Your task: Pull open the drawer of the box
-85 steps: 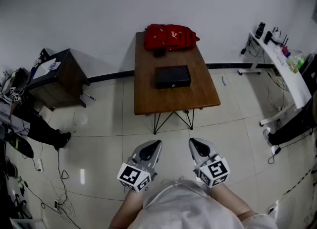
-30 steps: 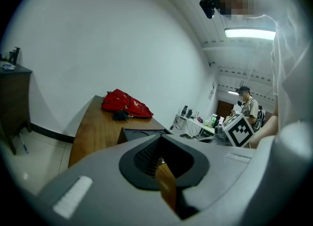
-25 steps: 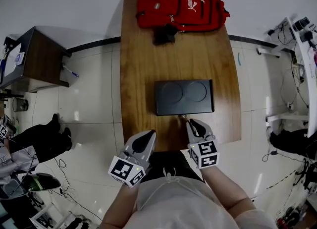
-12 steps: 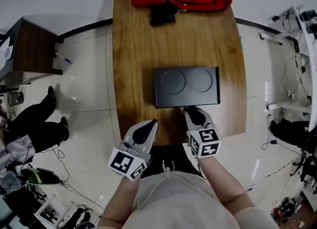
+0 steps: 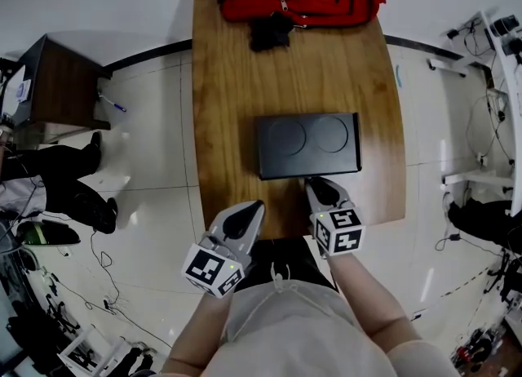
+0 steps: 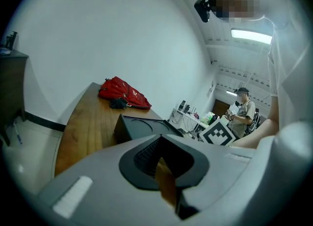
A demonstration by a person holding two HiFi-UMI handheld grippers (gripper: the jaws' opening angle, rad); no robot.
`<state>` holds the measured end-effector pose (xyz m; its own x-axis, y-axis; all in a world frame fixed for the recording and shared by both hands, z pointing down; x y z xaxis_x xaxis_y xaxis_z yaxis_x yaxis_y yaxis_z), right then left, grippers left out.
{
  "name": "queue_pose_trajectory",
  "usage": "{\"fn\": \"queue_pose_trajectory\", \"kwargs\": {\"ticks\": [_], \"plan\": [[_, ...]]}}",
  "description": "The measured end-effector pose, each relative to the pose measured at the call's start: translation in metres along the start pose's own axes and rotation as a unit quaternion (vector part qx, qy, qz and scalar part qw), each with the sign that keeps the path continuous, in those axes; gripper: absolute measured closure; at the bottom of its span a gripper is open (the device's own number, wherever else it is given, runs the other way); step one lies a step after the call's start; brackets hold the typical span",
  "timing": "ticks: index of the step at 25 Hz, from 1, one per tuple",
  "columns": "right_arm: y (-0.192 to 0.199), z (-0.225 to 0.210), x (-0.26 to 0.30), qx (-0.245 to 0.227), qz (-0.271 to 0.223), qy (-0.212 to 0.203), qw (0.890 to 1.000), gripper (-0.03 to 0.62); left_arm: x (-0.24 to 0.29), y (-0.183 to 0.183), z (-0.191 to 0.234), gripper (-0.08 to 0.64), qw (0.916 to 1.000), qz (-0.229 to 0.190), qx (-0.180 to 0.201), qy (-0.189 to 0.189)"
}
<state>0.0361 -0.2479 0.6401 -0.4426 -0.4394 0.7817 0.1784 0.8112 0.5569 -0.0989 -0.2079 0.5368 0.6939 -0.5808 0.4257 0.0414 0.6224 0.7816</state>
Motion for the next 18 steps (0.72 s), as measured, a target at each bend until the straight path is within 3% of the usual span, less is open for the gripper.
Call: {"fn": "queue_pose_trajectory", "kwargs": {"ticks": [18], "plan": [[0.057,0.016,-0.028,-0.005,0.015,-0.014,1.000,0.522,-0.024,0.029,-0.038,0.554,1.0000,0.001,0.004,-0.003]]}}
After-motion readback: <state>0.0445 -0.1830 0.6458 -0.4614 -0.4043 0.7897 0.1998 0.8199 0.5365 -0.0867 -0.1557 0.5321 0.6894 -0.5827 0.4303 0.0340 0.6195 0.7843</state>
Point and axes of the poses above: the fingertips, and each gripper's own axes: x forward along the fingers, z to its left, y out of its underside, the point moved 2 cm from there along -x, backward along the fingers, and after that the axes turned 8 degrees about z, right-handed, at the moved point
